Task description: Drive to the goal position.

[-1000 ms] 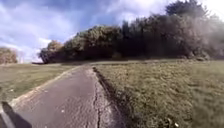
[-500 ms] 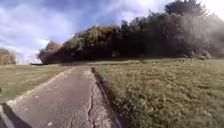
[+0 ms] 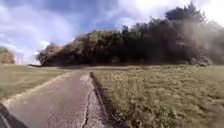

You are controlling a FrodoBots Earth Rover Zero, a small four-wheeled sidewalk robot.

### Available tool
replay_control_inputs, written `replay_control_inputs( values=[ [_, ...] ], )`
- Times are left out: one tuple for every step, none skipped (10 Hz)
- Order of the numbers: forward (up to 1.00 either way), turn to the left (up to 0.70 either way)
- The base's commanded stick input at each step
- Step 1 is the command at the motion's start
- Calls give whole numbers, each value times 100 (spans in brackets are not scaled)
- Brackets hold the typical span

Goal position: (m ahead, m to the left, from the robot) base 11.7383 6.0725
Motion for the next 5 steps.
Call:
replay_control_inputs(
  values=[
    [70, 0],
    [70, 0],
    [70, 0],
    [70, 0],
    [70, 0]
  ],
)
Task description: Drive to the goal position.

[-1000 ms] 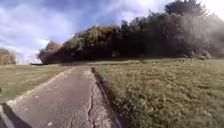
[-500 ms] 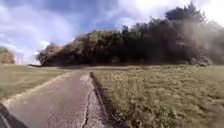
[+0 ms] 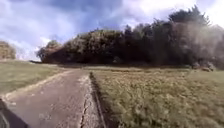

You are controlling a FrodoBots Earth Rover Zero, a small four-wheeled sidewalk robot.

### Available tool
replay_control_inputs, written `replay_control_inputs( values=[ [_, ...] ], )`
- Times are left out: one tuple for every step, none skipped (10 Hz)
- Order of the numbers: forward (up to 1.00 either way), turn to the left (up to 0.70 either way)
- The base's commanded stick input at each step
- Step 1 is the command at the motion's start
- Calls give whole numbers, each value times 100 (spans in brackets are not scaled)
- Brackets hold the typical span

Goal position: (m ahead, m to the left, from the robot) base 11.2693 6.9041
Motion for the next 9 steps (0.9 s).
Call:
replay_control_inputs(
  values=[
    [70, 0],
    [70, 0],
    [70, 0],
    [70, 0],
    [70, 13],
    [0, 70],
    [0, 70],
    [0, 70],
    [0, 70]
  ],
)
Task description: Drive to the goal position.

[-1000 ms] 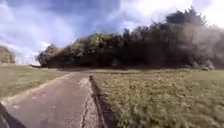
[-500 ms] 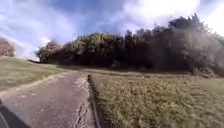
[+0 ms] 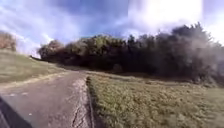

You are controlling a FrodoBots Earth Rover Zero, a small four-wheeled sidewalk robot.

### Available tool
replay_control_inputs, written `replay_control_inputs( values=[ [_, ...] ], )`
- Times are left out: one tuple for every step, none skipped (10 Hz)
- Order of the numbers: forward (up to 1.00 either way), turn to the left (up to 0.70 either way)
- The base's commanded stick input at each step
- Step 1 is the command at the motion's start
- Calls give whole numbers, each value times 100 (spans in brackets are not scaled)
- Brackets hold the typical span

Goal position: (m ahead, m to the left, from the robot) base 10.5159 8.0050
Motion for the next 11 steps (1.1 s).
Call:
replay_control_inputs(
  values=[
    [0, 70],
    [0, 70],
    [0, 70],
    [0, 70],
    [0, 70],
    [0, 70],
    [0, 70],
    [0, 70],
    [0, 70],
    [0, 70],
    [0, 70]
  ],
)
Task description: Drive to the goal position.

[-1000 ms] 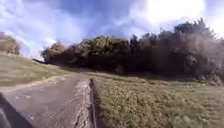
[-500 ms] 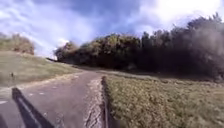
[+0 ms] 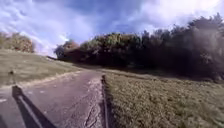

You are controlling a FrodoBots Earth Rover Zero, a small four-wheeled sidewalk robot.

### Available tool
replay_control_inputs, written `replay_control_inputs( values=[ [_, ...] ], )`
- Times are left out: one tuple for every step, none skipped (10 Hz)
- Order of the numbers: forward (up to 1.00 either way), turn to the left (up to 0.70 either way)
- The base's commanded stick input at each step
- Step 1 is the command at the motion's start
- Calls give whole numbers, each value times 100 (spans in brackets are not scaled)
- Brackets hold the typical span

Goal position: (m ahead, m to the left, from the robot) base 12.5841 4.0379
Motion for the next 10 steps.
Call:
replay_control_inputs(
  values=[
    [0, 56],
    [0, 38],
    [0, 7],
    [33, 0],
    [70, 0],
    [70, 0],
    [70, 0],
    [70, 0],
    [70, 0],
    [70, 0]
  ],
)
